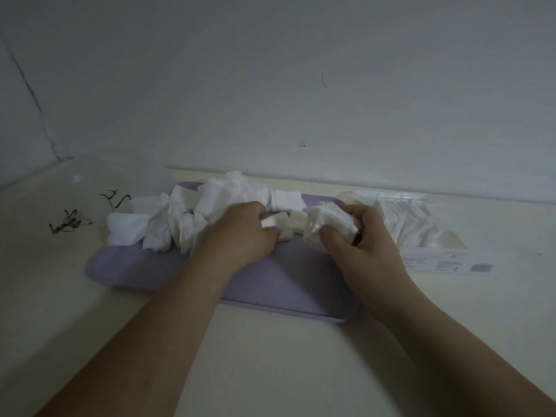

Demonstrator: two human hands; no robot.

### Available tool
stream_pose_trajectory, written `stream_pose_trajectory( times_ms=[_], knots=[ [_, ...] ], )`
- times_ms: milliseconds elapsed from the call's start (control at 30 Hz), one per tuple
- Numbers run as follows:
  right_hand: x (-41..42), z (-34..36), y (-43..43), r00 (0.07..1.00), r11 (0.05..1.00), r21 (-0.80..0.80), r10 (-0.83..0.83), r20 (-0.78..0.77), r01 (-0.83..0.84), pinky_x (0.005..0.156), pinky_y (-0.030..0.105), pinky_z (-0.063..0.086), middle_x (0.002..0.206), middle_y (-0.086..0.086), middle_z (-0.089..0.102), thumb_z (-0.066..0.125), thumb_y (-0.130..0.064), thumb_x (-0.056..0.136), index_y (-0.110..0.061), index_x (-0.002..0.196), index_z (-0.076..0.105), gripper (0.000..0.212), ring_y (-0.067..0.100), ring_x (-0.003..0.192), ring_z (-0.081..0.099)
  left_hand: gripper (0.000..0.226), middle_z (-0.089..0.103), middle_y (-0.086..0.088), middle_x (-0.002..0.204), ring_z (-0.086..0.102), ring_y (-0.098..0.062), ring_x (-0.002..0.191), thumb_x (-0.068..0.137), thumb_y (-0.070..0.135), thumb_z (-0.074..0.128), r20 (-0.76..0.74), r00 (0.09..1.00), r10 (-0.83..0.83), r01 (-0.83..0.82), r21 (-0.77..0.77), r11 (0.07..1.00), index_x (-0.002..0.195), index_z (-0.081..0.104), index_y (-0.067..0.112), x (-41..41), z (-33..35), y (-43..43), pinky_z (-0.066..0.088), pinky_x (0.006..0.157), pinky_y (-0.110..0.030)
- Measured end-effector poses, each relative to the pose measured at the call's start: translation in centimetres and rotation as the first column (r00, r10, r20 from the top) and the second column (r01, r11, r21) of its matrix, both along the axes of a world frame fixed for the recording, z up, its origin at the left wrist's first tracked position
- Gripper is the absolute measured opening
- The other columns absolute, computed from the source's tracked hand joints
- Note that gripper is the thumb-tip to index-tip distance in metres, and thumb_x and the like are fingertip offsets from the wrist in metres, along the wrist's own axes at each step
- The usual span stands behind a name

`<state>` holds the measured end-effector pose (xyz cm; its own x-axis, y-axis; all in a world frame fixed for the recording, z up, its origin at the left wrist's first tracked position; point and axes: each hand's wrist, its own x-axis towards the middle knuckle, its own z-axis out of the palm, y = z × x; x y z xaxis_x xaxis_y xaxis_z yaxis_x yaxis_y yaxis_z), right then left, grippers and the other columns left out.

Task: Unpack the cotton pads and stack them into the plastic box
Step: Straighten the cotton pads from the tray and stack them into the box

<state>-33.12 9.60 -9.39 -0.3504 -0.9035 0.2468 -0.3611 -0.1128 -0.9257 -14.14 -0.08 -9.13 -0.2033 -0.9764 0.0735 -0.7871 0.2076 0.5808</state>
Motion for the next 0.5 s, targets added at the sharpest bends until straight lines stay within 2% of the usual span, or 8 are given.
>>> stream_pose_trajectory(
  times_ms=[67,167,233,300,400,500],
  knots=[
    [-0.1,0.0,0.0,1.0,1.0,0.019,0.001,-0.013,-0.001,0.077,0.018,0.046,0.11,-0.013,0.067,0.074,-0.026,0.094,-0.027,0.123,0.057,0.034,-0.005,0.094,0.063,0.043,0.073,-0.003,0.089,0.068,-0.022,0.082,0.069,0.057,0.057,-0.087,0.996,-0.024,0.029,0.066,0.997,0.087,0.067,0.019,0.1,0.3,0.2,0.05,0.07,-0.031],
    [-0.1,0.0,0.1,0.999,1.0,0.026,-0.008,-0.038,0.009,0.074,0.014,0.045,0.11,-0.015,0.066,0.074,-0.028,0.094,-0.028,0.123,0.056,0.034,-0.009,0.092,0.062,0.026,0.066,0.001,0.075,0.062,-0.016,0.07,0.078,0.039,0.074,-0.248,0.969,-0.008,0.029,0.081,0.996,0.083,0.065,0.016,0.4,0.7,1.0,0.042,0.061,-0.026],
    [-0.1,0.0,0.1,0.997,0.999,0.034,-0.015,-0.069,0.018,0.079,0.02,0.049,0.112,-0.014,0.067,0.075,-0.03,0.094,-0.028,0.126,0.056,0.037,-0.004,0.097,0.064,0.018,0.061,-0.001,0.071,0.055,-0.016,0.063,0.08,0.02,0.08,-0.42,0.907,-0.027,0.083,0.116,0.99,0.088,0.066,0.012,0.8,1.5,1.8,0.039,0.055,-0.027],
    [-0.1,0.1,0.1,0.995,0.998,0.049,-0.023,-0.102,0.028,0.087,0.031,0.054,0.113,-0.011,0.068,0.077,-0.033,0.093,-0.028,0.127,0.057,0.041,0.008,0.102,0.067,0.023,0.057,-0.002,0.068,0.047,-0.013,0.055,0.079,0.013,0.084,-0.576,0.809,-0.118,0.268,0.183,0.946,0.096,0.069,0.014,1.1,2.5,2.8,0.034,0.049,-0.025],
    [-0.3,0.3,0.3,0.99,0.997,0.07,-0.003,-0.138,0.013,0.091,0.042,0.059,0.113,-0.007,0.071,0.081,-0.035,0.089,-0.026,0.129,0.06,0.046,0.013,0.101,0.07,0.031,0.062,0.002,0.068,0.049,-0.01,0.055,0.081,0.007,0.084,-0.612,0.737,-0.286,0.48,0.177,0.86,0.107,0.071,0.019,1.0,3.4,4.3,0.035,0.045,-0.023],
    [-0.5,0.4,0.5,0.986,0.996,0.085,0.04,-0.161,-0.026,0.092,0.044,0.061,0.112,-0.008,0.074,0.086,-0.033,0.082,-0.027,0.13,0.064,0.053,0.012,0.1,0.072,0.041,0.076,-0.001,0.091,0.059,-0.01,0.066,0.077,0.01,0.087,-0.57,0.751,-0.333,0.508,0.176,0.843,0.112,0.072,0.023,0.5,3.0,4.4,0.042,0.051,-0.025]
  ],
)
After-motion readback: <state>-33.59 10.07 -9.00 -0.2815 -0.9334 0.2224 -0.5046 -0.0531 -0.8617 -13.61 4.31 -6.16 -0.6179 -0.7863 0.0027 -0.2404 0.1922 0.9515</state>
